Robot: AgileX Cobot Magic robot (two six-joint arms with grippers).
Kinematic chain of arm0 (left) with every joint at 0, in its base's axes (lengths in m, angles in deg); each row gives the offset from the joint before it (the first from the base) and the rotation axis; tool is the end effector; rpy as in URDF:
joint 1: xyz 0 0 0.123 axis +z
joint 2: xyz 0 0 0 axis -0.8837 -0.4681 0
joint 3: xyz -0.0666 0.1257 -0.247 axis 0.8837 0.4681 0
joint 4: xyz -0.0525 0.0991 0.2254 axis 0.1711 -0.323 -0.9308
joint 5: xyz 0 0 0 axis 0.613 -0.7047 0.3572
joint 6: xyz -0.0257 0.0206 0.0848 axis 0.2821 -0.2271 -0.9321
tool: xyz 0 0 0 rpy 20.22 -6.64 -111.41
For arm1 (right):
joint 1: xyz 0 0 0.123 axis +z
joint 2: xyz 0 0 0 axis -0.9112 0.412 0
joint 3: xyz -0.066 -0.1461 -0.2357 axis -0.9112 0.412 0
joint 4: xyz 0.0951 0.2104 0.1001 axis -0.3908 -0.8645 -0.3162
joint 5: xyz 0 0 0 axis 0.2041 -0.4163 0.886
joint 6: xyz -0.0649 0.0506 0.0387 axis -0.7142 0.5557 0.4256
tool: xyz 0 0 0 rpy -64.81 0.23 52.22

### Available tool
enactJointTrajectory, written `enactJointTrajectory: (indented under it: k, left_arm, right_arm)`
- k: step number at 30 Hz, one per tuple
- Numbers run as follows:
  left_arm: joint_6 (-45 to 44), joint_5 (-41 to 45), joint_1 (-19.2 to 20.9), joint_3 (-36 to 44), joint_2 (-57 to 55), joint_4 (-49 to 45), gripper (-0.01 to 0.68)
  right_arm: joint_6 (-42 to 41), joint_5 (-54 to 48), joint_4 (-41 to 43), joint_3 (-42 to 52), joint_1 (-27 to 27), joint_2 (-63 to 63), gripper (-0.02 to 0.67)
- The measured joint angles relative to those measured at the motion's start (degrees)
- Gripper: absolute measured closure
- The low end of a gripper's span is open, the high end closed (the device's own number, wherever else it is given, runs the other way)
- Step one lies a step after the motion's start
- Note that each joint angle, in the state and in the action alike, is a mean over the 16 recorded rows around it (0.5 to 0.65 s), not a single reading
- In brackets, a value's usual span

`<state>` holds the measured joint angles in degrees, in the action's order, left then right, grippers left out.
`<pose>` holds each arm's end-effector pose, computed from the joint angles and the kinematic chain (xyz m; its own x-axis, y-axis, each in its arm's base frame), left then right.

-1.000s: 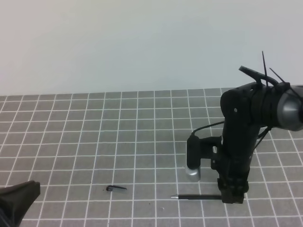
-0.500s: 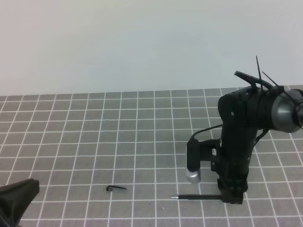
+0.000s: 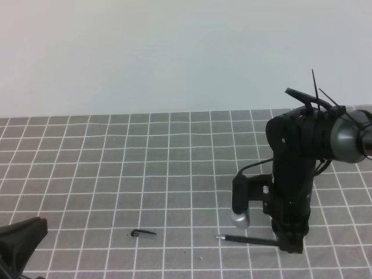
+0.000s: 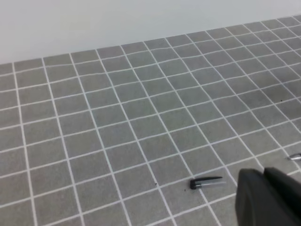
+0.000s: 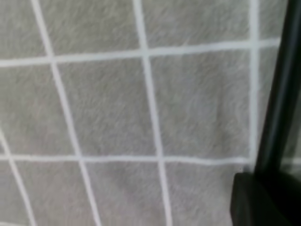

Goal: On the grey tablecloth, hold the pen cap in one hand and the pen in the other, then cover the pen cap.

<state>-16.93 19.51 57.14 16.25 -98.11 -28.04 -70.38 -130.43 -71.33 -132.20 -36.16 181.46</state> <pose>0.1028 -0.0416 0.2762 -0.3789 0.0132 -0.9253 0.4033 0.9023 -0.1522 0.3390 0.1955 0.1540 -0.0568 -0.9982 -0.0208 -0.9979 0.0561 0.0313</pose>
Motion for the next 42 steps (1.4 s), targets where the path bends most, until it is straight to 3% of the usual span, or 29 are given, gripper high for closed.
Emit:
enactJointTrajectory:
  k: [8,14,29,35,42]
  left_arm:
    - [-0.2,0.5,0.0,-0.5,0.1,0.7,0.675]
    - [-0.1,5.6,0.0,-4.7,-1.8,0.7,0.675]
    - [3.2,30.4,0.0,-33.2,-26.0,-8.8,0.658]
    - [1.9,32.7,-1.0,-41.9,-37.8,-14.4,0.577]
    - [-3.7,31.7,-5.6,-46.4,-48.2,-23.2,0.405]
  right_arm:
    - [0.4,-3.9,1.3,-0.5,0.0,-1.6,0.58]
    - [1.4,-6.3,1.1,-3.1,0.0,-3.6,0.581]
    - [5.6,-9.0,-2.4,-8.8,0.0,-5.7,0.581]
    - [8.3,-9.0,-1.4,-8.8,0.0,-5.7,0.582]
    - [10.9,-9.2,0.2,-8.8,0.0,-5.8,0.59]
